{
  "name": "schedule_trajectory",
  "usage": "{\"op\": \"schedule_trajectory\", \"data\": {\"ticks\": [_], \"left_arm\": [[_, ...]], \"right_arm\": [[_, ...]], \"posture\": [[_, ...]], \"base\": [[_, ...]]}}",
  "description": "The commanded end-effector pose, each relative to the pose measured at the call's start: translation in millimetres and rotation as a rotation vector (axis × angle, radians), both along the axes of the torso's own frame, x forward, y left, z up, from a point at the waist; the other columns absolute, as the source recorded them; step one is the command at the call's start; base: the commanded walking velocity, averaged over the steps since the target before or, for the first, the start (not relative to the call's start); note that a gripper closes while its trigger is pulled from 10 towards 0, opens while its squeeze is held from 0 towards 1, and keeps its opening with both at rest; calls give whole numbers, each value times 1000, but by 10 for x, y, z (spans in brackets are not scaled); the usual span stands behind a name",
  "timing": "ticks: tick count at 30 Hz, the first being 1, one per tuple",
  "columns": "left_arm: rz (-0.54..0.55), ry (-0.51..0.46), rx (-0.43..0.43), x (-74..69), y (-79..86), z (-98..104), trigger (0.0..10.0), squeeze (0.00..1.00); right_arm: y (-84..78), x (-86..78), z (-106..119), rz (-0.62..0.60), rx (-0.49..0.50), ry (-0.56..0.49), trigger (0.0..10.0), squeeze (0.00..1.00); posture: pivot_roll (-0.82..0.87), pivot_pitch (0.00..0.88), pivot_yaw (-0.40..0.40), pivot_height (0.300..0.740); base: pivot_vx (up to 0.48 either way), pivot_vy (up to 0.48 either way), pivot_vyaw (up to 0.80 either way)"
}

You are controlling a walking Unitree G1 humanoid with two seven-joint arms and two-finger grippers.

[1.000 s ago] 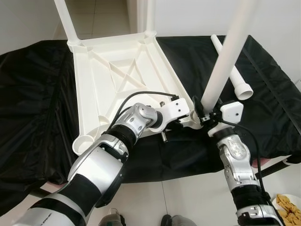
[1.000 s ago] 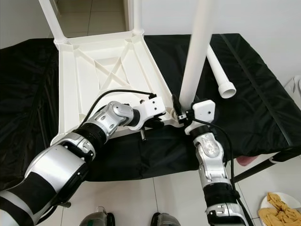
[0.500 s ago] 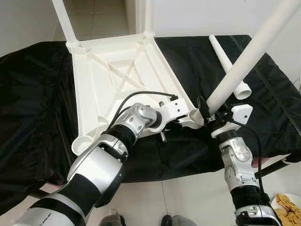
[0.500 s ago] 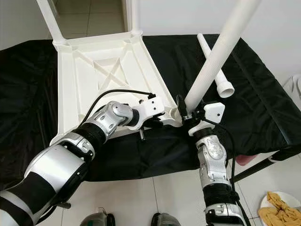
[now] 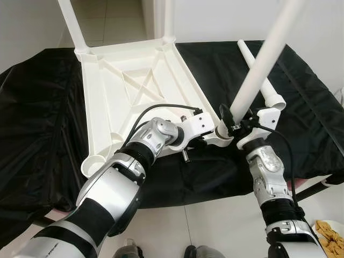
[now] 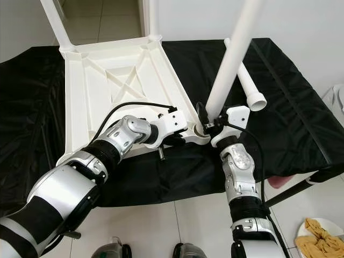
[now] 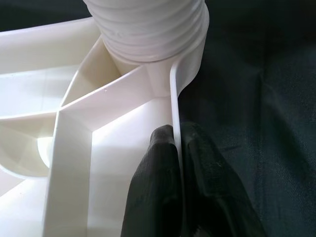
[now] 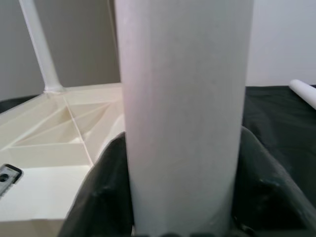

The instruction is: Building children table

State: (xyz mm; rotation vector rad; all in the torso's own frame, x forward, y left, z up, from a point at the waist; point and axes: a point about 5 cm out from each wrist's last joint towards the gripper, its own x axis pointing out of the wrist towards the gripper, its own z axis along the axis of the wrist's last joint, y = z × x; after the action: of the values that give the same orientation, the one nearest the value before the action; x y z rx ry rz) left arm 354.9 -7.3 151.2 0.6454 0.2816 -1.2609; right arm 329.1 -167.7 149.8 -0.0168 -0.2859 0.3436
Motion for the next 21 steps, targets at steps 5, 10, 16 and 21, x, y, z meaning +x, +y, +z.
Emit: {"op": "schedule_trajectory", "data": {"ticks": [5,10,16,21], "left_arm": [[-11,-35,33,20,-9,54,10000,0],[-7,-37,30,28,-1,64,10000,0],[-10,-38,27,29,-9,76,10000,0],[-10,-37,27,29,-9,77,10000,0]], "right_arm": [[168,-92,-436,90,-92,201,10000,0],[145,-152,-520,93,-105,231,10000,0],[-23,-189,-591,63,-177,244,10000,0],[-103,-235,-636,71,-249,251,10000,0]], "posture": [[28,64,31,740],[24,67,30,740],[16,77,35,740],[18,81,39,740]], "base": [[0,0,0],[0,0,0],[0,0,0],[0,0,0]]}}
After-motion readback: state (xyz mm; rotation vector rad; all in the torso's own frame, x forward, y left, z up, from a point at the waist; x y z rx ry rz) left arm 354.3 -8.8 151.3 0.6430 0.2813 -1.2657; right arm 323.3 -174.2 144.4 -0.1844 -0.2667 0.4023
